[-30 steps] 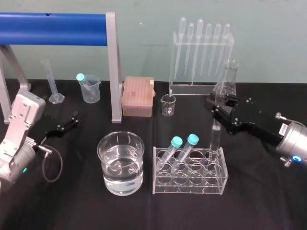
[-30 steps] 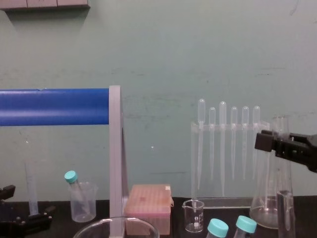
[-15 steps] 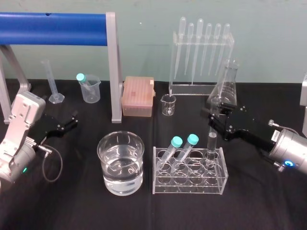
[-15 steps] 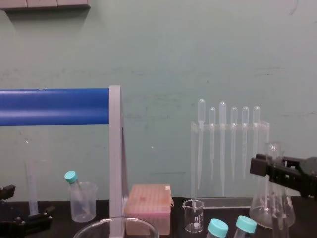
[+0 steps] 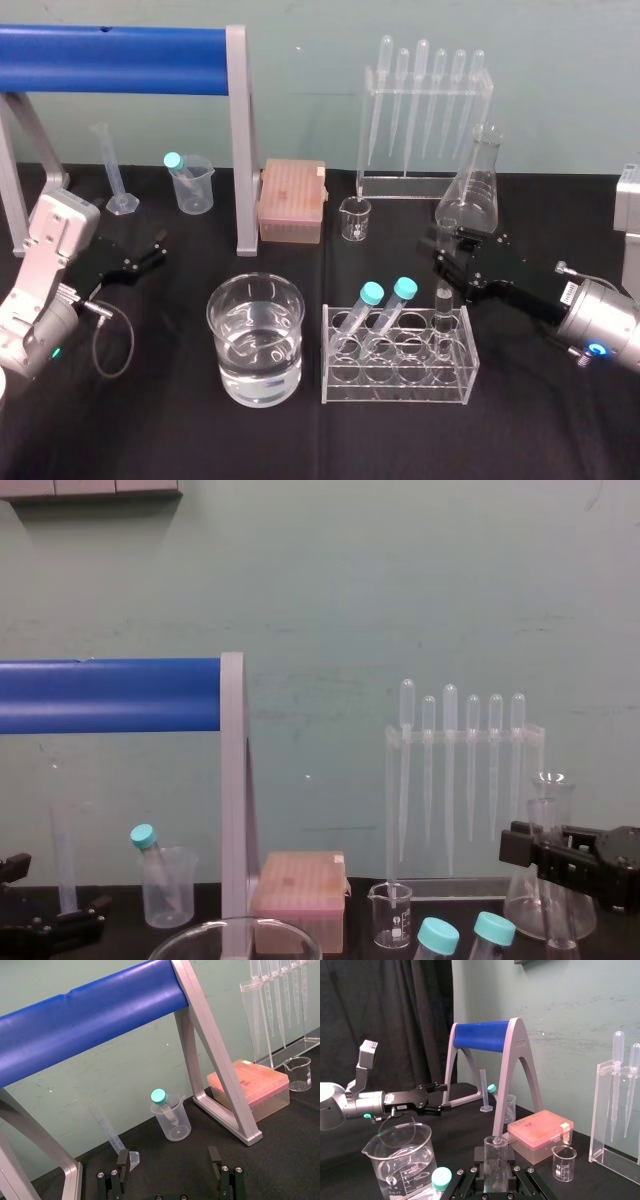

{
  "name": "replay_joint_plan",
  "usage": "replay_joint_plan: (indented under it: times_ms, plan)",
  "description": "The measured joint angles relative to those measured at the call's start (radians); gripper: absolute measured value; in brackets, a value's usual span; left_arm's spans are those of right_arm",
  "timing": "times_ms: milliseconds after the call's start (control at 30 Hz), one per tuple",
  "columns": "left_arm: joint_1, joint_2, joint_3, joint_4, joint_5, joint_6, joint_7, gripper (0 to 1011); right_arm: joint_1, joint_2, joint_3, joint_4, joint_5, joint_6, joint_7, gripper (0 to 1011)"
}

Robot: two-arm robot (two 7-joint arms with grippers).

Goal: Hold the test tube with one hand and immerse one end into the beaker, then return it to the test tube rack.

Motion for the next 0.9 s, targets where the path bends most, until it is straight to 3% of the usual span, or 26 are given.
replay_joint_plan:
  times_ms: [567,767,900]
  plan:
    - [0.0,0.0,0.0,0.0,0.0,0.0,0.0,1000,-0.001,0.002,0.002,-0.003,0.003,0.001,-0.001,231]
    - [0.0,0.0,0.0,0.0,0.0,0.0,0.0,1000,-0.001,0.002,0.002,-0.004,0.003,0.001,-0.001,367]
    - [0.0,0.0,0.0,0.0,0.0,0.0,0.0,1000,-0.001,0.002,0.002,-0.004,0.004,0.001,-0.001,530]
